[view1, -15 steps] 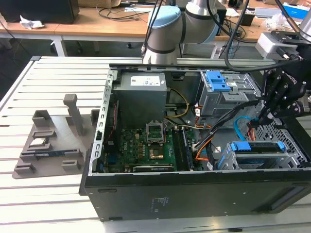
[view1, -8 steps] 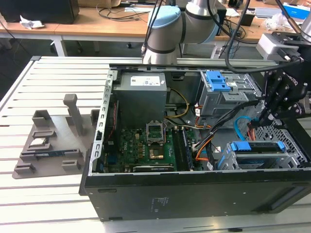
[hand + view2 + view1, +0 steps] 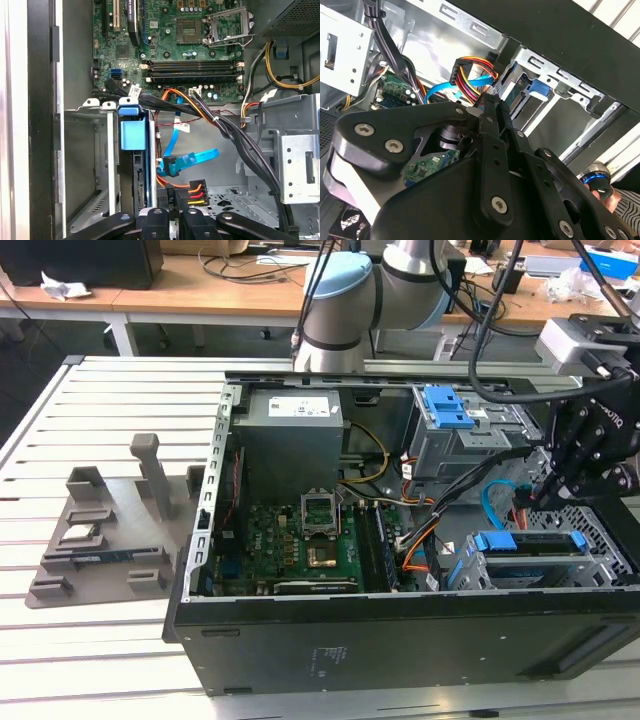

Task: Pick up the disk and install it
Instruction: 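Insert the first disk wire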

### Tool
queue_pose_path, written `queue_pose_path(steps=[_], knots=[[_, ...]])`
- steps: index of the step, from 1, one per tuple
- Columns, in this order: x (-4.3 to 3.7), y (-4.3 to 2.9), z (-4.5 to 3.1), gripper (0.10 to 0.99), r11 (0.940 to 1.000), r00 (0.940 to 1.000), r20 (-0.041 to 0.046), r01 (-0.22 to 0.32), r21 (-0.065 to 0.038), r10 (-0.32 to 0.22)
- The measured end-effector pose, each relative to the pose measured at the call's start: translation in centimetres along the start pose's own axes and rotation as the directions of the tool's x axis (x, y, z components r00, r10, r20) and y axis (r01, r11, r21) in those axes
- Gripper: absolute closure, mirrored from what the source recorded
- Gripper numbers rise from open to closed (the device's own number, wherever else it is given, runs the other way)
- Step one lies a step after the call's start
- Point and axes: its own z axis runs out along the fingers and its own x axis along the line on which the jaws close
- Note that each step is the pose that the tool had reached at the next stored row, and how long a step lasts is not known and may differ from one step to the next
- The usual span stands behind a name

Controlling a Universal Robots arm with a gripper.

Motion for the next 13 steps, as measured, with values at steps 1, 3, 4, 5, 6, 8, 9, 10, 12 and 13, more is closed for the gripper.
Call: queue_pose_path(steps=[1,3,4,5,6,8,9,10,12,13], knots=[[0.09,0.00,0.00,0.914,1.0000,1.0000,0.0000,0.000,0.000,0.000],[0.40,0.00,0.02,0.914,1.0000,1.0000,0.0000,0.000,0.000,0.000],[0.59,0.00,0.03,0.914,1.0000,1.0000,0.0000,0.000,0.000,0.000],[0.71,0.01,0.04,0.914,1.0000,1.0000,0.0000,0.000,0.000,0.000],[0.80,0.01,0.04,0.914,1.0000,1.0000,0.0000,0.000,0.000,0.000],[1.10,0.02,0.05,0.914,1.0000,1.0000,-0.0001,0.000,0.000,0.000],[1.21,0.02,0.06,0.914,1.0000,1.0000,0.0000,0.000,0.000,0.000],[1.43,0.02,0.07,0.914,1.0000,1.0000,0.0000,0.000,0.000,0.000],[1.87,0.00,0.09,0.914,1.0000,1.0000,0.0000,0.000,0.000,0.000],[2.11,-0.01,0.11,0.914,1.0000,1.0000,0.0000,0.000,0.000,0.000]])
